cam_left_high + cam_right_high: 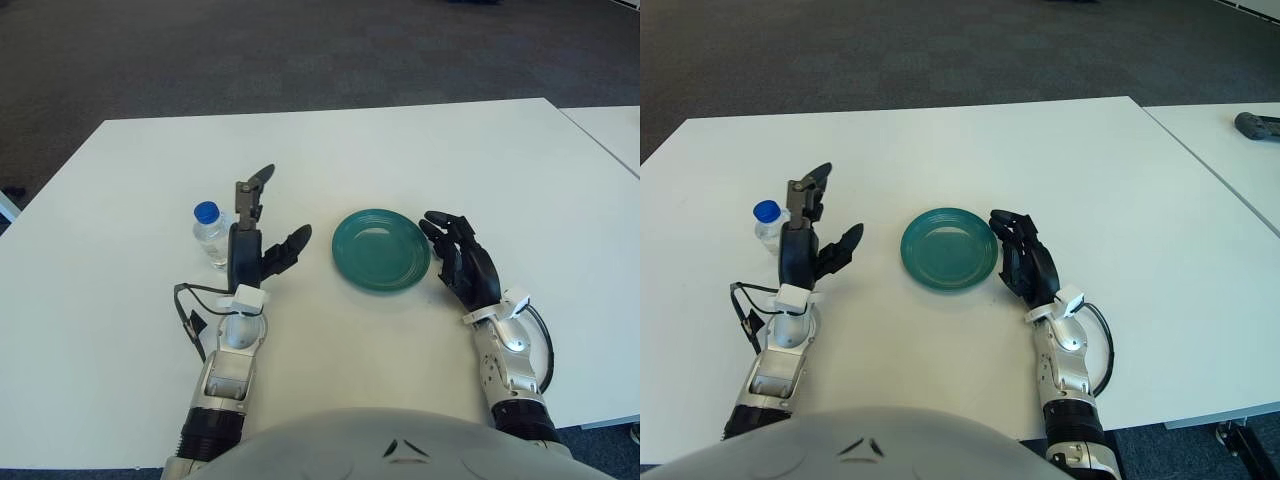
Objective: Put the bottle into the plate.
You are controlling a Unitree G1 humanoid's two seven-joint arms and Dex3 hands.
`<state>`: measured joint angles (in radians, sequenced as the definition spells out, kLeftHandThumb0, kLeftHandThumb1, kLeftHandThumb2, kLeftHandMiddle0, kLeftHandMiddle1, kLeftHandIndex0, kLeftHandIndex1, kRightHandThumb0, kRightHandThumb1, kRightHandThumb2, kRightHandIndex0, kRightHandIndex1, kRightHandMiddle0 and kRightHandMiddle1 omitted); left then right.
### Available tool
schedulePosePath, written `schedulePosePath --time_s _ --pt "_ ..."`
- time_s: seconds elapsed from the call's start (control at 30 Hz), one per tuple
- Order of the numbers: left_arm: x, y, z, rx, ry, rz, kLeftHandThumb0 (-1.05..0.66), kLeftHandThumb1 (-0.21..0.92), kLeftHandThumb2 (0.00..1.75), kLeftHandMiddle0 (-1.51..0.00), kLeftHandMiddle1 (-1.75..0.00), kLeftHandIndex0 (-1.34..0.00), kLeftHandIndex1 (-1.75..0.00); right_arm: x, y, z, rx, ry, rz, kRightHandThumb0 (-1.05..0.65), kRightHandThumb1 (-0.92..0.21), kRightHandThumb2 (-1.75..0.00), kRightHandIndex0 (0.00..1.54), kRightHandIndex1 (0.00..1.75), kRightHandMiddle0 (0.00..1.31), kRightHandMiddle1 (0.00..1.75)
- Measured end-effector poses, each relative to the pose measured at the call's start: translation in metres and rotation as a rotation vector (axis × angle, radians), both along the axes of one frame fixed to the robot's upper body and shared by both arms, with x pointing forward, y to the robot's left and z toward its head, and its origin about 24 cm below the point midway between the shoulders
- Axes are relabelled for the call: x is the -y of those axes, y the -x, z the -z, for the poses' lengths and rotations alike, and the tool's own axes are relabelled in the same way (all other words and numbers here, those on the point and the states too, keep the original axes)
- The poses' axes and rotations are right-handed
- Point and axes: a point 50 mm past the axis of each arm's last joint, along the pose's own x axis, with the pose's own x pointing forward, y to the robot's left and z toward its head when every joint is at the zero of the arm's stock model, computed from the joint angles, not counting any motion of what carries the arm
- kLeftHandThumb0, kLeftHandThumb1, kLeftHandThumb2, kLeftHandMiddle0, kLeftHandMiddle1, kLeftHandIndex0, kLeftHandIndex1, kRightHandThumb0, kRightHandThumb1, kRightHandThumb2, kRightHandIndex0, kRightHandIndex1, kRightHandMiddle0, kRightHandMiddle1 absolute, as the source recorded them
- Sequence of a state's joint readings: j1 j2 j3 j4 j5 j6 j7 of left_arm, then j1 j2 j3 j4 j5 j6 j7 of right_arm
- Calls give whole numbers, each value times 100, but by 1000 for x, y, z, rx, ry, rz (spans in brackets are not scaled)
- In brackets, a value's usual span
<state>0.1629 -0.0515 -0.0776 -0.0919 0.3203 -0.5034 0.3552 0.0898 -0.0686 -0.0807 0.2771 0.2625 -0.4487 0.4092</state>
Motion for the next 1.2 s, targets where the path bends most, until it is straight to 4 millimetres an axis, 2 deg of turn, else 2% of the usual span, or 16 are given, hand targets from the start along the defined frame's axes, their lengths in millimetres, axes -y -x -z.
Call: schedulePosePath --time_s 0.17,0.3,0.4,0.53,0.67,0.9,1.2 --pt "-1 2 -2 40 43 -85 -98 92 17 -30 -7 0 -80 0 -1 0 0 1 0 -64 -92 -76 37 45 13 100" --pt "2 4 -2 73 14 -157 -98 92 17 -30 -7 0 -80 0 -3 0 0 1 -1 -64 -92 -76 37 45 13 100" --pt "4 4 0 90 -29 -215 -102 92 20 -32 -8 0 -89 1 -5 0 1 1 -3 -64 -92 -76 37 45 13 100" --pt "6 3 2 131 -69 -310 -104 92 21 -32 -9 0 -91 1 -7 1 -1 2 -8 -64 -92 -76 37 45 13 100" --pt "6 0 3 173 -60 -392 -105 92 20 -30 -7 0 -83 2 -8 3 -7 4 -11 -64 -92 -76 37 45 13 100" --pt "9 -4 6 238 -41 -509 -105 92 22 -30 -7 0 -80 3 -11 3 -5 5 -12 -64 -92 -76 37 45 13 100" --pt "21 -12 8 308 -62 -570 -105 92 25 -27 -4 0 -75 4 -14 4 -6 6 -17 -64 -92 -76 37 45 13 100"
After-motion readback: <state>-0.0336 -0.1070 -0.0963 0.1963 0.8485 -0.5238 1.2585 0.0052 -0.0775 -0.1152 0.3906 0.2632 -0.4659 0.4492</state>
